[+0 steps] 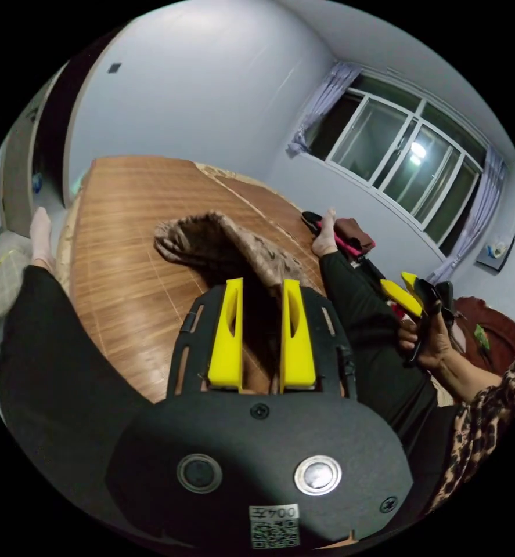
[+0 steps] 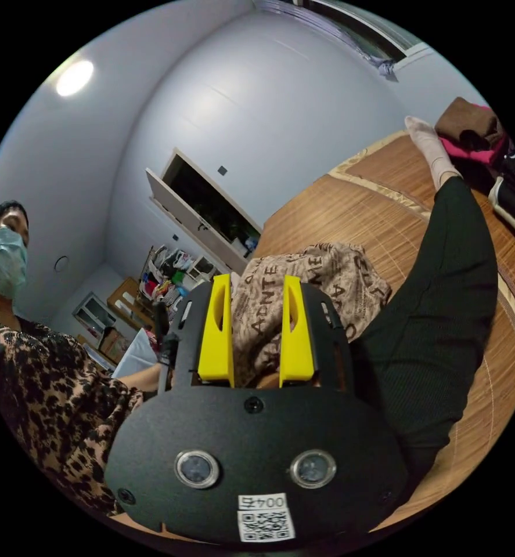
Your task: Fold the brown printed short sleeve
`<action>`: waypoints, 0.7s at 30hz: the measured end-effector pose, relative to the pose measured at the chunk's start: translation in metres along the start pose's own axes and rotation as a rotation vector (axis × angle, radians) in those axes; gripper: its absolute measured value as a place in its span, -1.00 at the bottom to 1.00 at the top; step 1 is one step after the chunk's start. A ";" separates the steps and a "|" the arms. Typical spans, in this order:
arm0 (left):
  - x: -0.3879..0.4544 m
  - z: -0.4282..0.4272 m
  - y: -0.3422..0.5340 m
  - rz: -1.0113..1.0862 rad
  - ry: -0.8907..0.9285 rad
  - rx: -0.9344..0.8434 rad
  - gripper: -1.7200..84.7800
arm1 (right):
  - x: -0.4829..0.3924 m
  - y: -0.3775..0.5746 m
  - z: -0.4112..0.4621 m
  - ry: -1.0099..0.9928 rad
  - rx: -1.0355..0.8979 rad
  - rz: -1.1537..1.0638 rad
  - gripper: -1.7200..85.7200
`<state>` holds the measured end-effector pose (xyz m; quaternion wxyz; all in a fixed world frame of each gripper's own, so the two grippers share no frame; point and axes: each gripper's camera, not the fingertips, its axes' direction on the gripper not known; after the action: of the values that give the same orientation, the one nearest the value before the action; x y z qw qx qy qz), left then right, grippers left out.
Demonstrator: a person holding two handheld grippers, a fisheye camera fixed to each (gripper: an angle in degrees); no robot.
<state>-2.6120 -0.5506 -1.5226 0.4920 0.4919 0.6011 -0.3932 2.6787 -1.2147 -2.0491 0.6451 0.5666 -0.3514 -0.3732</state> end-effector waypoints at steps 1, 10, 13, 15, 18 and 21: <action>0.009 -0.014 -0.004 0.054 -0.057 0.052 -0.76 | 0.003 0.000 0.004 0.006 0.000 0.001 -0.66; 0.132 0.028 -0.018 0.466 0.269 -0.272 -0.82 | 0.020 0.007 0.030 -0.087 0.045 0.029 -0.67; 0.154 0.070 -0.007 0.547 0.202 -0.412 -0.78 | 0.028 0.012 0.030 -0.128 0.088 0.052 -0.66; 0.155 0.095 -0.006 0.538 0.169 -0.506 -0.74 | 0.031 0.014 0.030 -0.142 0.110 0.056 -0.67; 0.156 0.121 -0.007 0.543 0.105 -0.583 -0.69 | 0.035 0.017 0.032 -0.166 0.131 0.053 -0.67; 0.162 0.134 -0.010 0.573 0.046 -0.613 -0.68 | 0.039 0.017 0.039 -0.191 0.133 0.056 -0.67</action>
<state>-2.5997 -0.6477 -1.7085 0.6914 0.4788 0.5401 -0.0324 2.6647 -1.2655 -2.0268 0.5800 0.5601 -0.4507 -0.3832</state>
